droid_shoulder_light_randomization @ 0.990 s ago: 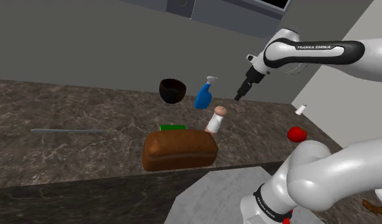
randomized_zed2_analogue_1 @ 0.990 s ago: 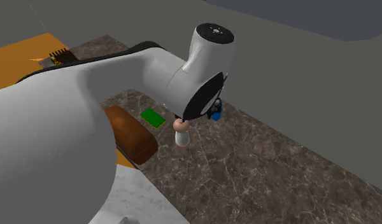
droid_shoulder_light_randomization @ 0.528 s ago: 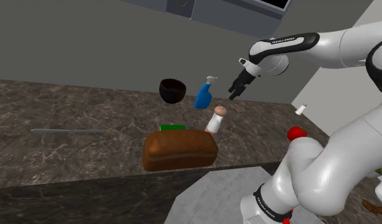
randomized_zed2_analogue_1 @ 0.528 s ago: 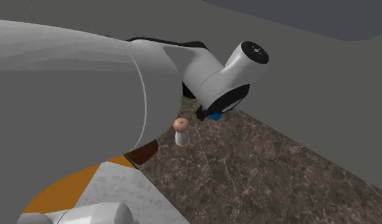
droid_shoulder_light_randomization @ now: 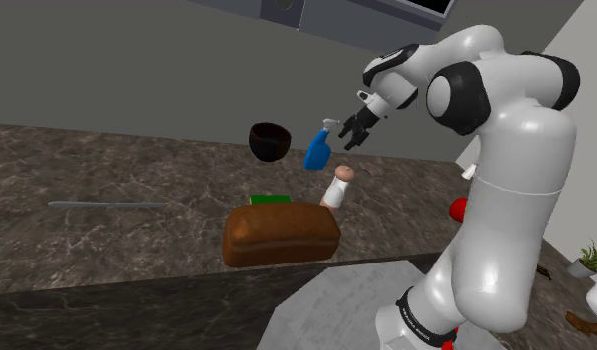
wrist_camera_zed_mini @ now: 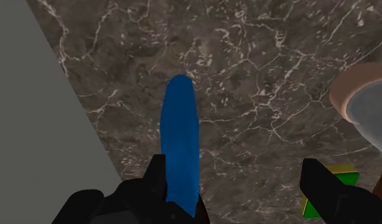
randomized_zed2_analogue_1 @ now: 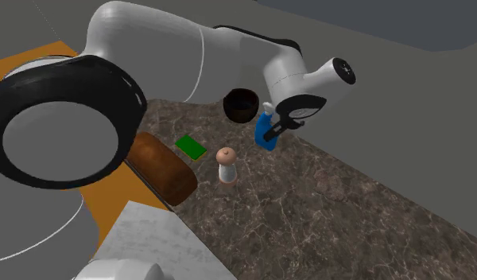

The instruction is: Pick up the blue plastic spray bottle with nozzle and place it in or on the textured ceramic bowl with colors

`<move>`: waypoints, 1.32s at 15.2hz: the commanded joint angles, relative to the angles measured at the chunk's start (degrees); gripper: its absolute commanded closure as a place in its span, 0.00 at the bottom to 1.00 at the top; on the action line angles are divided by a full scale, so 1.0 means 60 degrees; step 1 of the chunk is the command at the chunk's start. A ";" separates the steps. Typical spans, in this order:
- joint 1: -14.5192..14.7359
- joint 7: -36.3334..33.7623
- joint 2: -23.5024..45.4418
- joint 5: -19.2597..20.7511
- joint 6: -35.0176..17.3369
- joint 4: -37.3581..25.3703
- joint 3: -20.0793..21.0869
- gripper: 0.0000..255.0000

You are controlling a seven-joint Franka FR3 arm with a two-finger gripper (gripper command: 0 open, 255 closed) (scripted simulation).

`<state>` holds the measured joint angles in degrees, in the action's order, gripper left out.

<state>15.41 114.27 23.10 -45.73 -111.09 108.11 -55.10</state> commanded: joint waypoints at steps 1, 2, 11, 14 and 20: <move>-0.0952 0.0874 0.1092 -0.0807 0.0625 -0.1104 0.0728 0.00; -0.1337 0.1158 0.1503 -0.1033 0.0893 -0.1640 0.1028 0.00; -0.1549 0.1591 0.2262 -0.1642 0.0552 -0.1873 0.1596 0.00; -0.1549 0.1591 0.2262 -0.1642 0.0552 -0.1873 0.1596 0.00; -0.1549 0.1591 0.2262 -0.1641 0.0553 -0.1873 0.1596 1.00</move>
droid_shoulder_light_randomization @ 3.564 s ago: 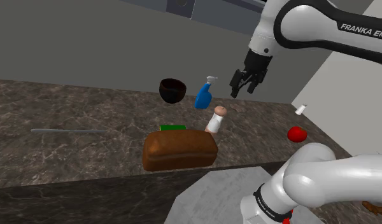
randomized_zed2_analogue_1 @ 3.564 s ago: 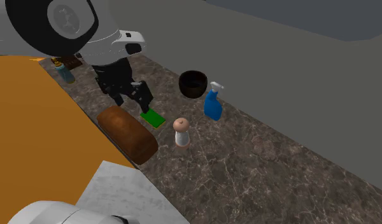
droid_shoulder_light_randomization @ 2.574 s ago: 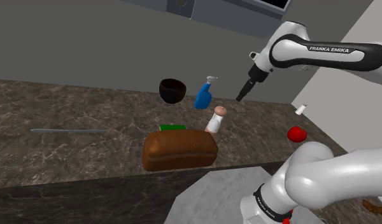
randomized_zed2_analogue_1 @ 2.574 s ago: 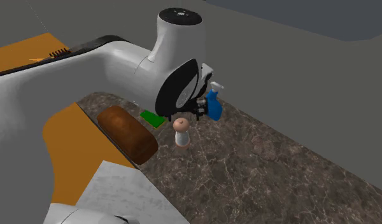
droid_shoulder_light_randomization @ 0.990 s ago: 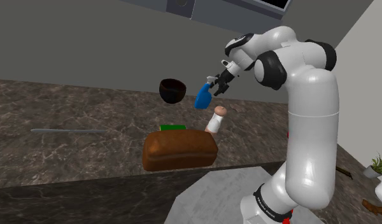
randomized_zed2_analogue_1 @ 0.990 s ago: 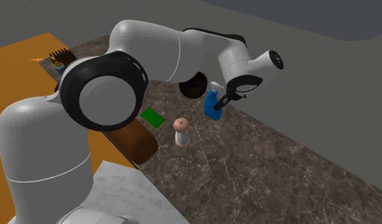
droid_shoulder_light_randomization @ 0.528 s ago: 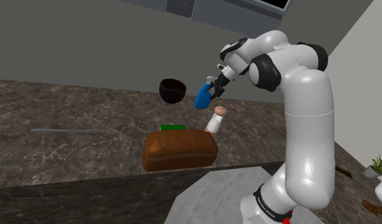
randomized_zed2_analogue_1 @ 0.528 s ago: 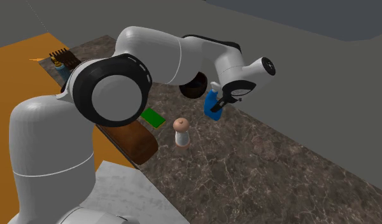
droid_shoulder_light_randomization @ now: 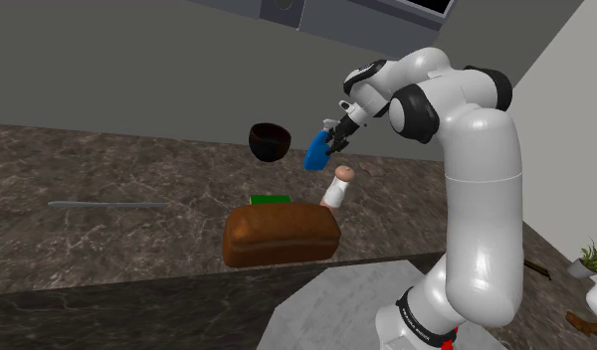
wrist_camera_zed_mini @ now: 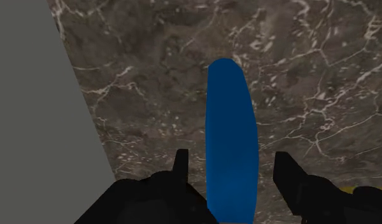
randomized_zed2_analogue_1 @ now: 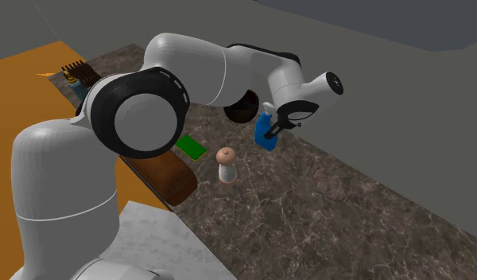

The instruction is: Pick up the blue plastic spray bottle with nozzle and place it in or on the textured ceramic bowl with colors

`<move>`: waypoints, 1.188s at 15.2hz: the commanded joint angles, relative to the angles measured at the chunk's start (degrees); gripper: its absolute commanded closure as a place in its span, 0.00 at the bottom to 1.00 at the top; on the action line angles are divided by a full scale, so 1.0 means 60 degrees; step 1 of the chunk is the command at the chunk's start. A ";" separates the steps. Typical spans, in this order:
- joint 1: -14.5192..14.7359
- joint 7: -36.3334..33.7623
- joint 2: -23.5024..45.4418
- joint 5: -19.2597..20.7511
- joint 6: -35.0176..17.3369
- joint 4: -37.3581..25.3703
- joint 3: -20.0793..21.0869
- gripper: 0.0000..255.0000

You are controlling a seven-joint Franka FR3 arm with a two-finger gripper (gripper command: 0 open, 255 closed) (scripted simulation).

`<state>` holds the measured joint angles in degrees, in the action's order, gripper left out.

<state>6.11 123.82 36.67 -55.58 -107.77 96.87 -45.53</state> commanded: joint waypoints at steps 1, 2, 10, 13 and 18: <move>0.0000 0.0000 0.0000 0.0000 0.0000 0.0000 0.0000 1.00; 0.0000 0.0000 0.0000 0.0000 0.0000 0.0000 0.0000 1.00; 0.0024 -0.0059 -0.0070 0.0060 0.0058 -0.0020 -0.0041 1.00; 0.0090 -0.0239 -0.0272 0.0238 0.0242 -0.0100 -0.0158 1.00; 0.0183 -0.0542 -0.0587 0.0522 0.0565 -0.0274 -0.0339 1.00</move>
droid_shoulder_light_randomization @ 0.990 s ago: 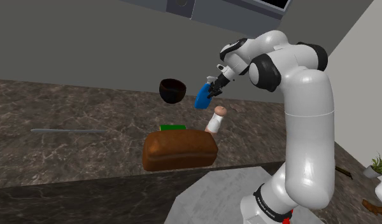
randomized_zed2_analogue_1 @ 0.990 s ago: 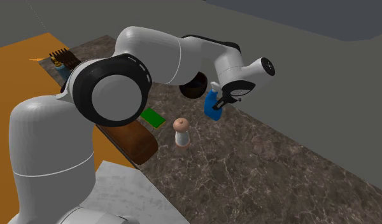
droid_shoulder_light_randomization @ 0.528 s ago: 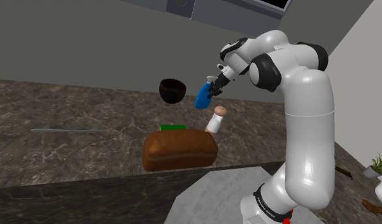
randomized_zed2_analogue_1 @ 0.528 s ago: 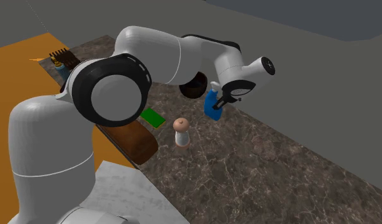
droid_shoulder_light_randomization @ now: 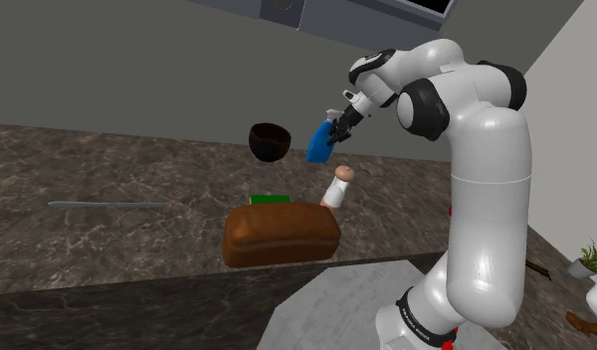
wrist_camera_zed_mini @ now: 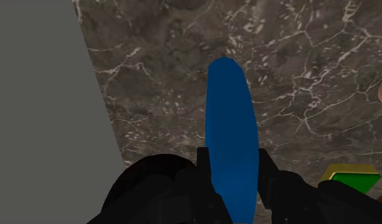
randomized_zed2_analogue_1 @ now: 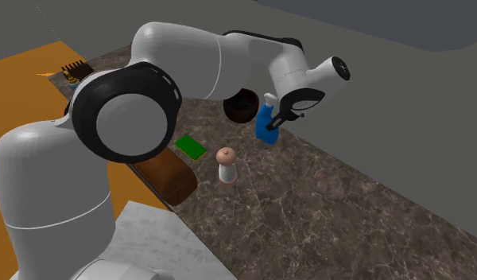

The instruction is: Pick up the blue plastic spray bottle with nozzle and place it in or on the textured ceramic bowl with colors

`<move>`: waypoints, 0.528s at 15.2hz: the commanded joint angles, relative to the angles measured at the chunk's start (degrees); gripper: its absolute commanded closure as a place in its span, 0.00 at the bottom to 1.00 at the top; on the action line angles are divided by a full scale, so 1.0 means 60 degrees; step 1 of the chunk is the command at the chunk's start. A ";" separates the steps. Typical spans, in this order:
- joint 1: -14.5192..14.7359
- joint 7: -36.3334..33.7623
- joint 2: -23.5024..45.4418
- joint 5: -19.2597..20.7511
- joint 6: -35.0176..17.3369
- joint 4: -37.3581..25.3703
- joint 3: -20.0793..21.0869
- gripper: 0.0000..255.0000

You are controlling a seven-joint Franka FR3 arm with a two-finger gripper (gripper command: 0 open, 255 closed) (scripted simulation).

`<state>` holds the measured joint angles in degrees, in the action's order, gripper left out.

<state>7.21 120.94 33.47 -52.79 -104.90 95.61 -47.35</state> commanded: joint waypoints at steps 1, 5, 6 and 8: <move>0.0016 -0.0123 -0.0112 0.0112 0.0153 -0.0106 -0.0069 1.00; 0.0069 -0.0367 -0.0336 0.0322 0.0432 -0.0295 -0.0195 1.00; 0.0079 -0.0428 -0.0389 0.0372 0.0504 -0.0348 -0.0224 1.00; 0.0096 -0.0550 -0.0489 0.0469 0.0652 -0.0461 -0.0280 1.00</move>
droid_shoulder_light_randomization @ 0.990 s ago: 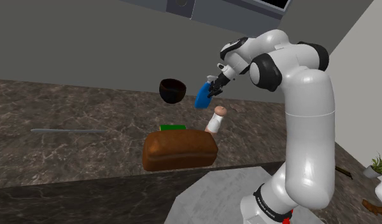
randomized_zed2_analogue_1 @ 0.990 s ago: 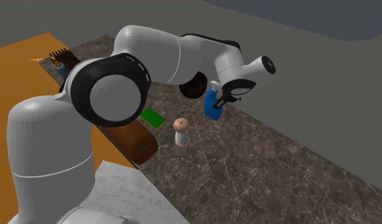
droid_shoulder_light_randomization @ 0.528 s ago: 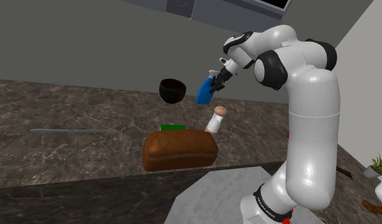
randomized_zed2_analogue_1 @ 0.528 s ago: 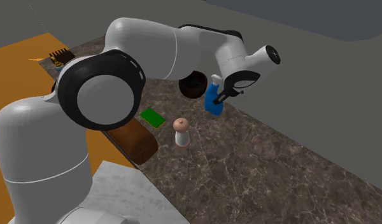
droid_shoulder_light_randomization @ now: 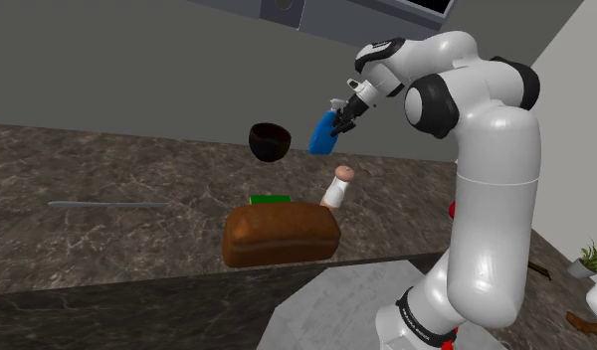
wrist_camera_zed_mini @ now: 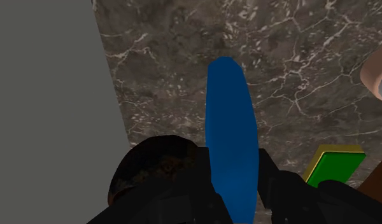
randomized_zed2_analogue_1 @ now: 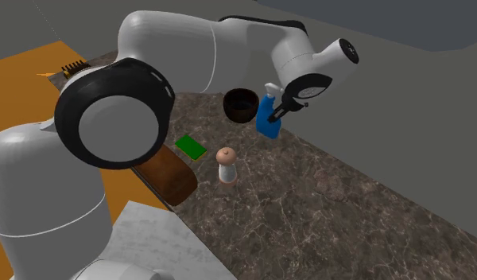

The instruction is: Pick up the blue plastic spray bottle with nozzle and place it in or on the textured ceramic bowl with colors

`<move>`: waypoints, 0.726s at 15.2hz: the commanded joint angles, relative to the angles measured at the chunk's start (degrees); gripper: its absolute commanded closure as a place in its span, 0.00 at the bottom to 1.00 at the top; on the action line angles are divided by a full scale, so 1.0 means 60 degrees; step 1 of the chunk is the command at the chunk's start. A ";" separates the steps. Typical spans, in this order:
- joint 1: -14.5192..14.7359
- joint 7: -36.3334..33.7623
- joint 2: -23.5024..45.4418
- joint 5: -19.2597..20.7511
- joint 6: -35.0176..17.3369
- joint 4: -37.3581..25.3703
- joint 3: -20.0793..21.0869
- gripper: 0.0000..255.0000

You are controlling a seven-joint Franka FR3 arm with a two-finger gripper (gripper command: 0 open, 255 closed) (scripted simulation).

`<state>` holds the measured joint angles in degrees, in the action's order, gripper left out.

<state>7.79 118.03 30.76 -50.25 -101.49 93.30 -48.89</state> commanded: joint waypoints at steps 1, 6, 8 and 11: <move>0.0005 -0.0127 -0.0087 0.0091 0.0159 -0.0136 -0.0051 1.00; 0.0019 -0.0430 -0.0304 0.0304 0.0554 -0.0475 -0.0168 1.00; 0.0013 -0.0550 -0.0379 0.0380 0.0720 -0.0628 -0.0208 1.00; -0.0007 -0.0730 -0.0478 0.0480 0.0979 -0.0879 -0.0260 1.00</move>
<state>7.98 114.12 27.90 -47.49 -96.37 88.94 -50.41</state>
